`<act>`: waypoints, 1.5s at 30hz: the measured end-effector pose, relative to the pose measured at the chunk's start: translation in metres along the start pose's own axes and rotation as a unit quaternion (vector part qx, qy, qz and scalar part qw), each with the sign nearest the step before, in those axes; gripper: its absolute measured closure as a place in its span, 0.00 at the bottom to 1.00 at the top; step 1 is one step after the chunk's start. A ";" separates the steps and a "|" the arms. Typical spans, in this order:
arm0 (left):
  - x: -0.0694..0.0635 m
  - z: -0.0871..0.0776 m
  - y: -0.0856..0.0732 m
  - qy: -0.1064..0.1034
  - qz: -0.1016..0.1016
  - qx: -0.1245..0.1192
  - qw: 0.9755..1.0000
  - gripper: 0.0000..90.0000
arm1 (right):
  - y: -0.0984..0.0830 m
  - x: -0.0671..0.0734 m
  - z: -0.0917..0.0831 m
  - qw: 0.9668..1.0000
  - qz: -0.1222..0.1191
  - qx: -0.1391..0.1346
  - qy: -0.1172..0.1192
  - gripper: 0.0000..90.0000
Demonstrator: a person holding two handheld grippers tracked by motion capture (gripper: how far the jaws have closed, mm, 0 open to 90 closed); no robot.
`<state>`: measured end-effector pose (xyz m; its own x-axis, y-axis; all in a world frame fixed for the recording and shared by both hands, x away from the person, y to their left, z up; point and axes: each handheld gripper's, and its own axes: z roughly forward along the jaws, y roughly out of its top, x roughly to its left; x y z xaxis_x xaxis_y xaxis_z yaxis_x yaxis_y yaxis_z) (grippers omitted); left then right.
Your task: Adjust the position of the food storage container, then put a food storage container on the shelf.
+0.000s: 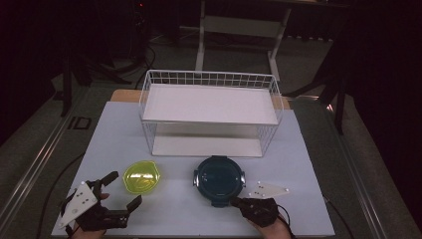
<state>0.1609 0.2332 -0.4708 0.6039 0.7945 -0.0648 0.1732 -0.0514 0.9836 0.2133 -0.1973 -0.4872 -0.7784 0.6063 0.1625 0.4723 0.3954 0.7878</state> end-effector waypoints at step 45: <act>-0.046 0.120 0.068 -0.163 -0.022 0.116 0.980 0.00 | 0.041 -0.042 -0.062 0.994 0.000 -0.107 -0.036 0.13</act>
<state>0.2380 0.1209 -0.4215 0.8018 0.5654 -0.1934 0.3532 -0.1872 0.9166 0.2395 -0.2488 -0.4252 -0.7430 0.6576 0.1251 0.3669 0.2438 0.8977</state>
